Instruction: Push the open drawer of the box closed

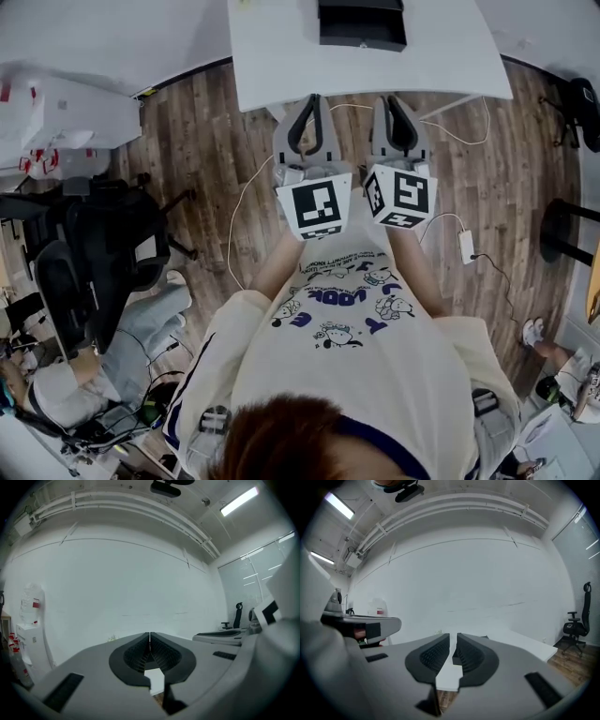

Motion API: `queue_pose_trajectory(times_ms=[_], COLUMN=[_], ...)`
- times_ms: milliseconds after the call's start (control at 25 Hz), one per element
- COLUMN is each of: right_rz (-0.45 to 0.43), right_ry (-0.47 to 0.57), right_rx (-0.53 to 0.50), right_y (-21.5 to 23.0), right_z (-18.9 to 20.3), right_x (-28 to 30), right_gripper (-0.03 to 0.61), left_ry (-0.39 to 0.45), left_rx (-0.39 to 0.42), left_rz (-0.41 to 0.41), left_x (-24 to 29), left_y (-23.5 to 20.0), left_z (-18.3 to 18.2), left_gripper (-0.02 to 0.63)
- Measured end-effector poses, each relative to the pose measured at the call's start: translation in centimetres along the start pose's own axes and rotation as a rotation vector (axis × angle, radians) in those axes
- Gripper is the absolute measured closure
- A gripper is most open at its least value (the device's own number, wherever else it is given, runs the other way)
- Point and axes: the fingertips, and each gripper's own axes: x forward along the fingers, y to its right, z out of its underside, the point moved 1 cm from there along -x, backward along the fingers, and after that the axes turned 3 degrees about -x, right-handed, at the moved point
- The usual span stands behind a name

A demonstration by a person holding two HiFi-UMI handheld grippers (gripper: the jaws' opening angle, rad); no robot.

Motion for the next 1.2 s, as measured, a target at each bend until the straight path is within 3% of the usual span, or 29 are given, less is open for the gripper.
queue_pose_trajectory(times_ms=[600,1200], right_rz=[0.000,-0.088], right_ry=[-0.085,-0.190], right_rx=[0.021,0.054], right_y=[2.2,5.6], right_z=[2.2,4.6], right_x=[6.8,16.5], right_gripper=[0.534,0.532], left_ry=[-0.067,-0.121], left_rx=[-0.009,-0.025], left_rz=[0.004,0.002], left_x=[7.3,18.0], left_y=[-0.5,-0.2], left_z=[2.3,4.2], left_gripper=[0.597,0.597])
